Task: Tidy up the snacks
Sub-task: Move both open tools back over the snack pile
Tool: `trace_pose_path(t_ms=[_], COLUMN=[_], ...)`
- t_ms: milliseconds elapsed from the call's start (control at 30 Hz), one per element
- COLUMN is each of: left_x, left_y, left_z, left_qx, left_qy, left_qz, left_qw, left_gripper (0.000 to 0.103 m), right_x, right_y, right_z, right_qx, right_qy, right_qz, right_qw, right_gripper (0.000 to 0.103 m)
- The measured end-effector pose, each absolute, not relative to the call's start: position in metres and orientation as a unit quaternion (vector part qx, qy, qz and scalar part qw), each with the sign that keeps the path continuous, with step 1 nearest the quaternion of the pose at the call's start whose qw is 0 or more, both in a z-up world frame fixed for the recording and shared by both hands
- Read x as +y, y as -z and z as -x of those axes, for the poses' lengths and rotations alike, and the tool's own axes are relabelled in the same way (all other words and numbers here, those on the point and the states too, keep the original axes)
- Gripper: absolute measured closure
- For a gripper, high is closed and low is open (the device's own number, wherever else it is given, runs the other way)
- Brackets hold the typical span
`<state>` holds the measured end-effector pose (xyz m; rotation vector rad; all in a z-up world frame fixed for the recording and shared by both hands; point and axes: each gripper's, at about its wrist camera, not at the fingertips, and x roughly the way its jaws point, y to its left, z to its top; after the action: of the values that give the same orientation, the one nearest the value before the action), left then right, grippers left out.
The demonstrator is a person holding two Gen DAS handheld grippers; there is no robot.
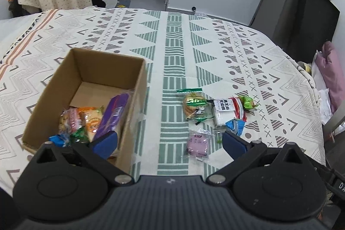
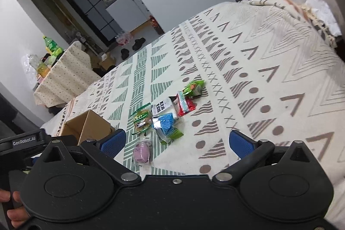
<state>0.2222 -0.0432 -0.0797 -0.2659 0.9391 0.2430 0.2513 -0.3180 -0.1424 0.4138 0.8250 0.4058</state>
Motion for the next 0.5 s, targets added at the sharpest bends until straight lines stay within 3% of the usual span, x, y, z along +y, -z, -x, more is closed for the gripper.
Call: trace_pose_path(t_ms=[133, 233, 500], left_x=[-0.055, -0.060, -0.070], left_y=[0.087, 0.100, 0.144], left_z=[-0.231, -0.239, -0.260], left_qx=[0.442, 0.450, 0.478], left_qy=[-0.106, -0.104, -0.093], left_qz=[0.116, 0.117, 0.126], left_qw=[0.883, 0.879, 0.864], left_gripper=[0.002, 0.004, 0.021], right_x=[-0.314, -0.308, -0.301], right_y=[0.156, 0.165, 0.184], right_z=[-0.264, -0.273, -0.292], right_qx=[0.405, 0.413, 0.431], right_qy=[-0.209, -0.224, -0.244], right_qz=[-0.210, -0.208, -0.220], right_qw=[0.865, 0.858, 0.840], right_gripper=[0.004, 0.013, 0.030])
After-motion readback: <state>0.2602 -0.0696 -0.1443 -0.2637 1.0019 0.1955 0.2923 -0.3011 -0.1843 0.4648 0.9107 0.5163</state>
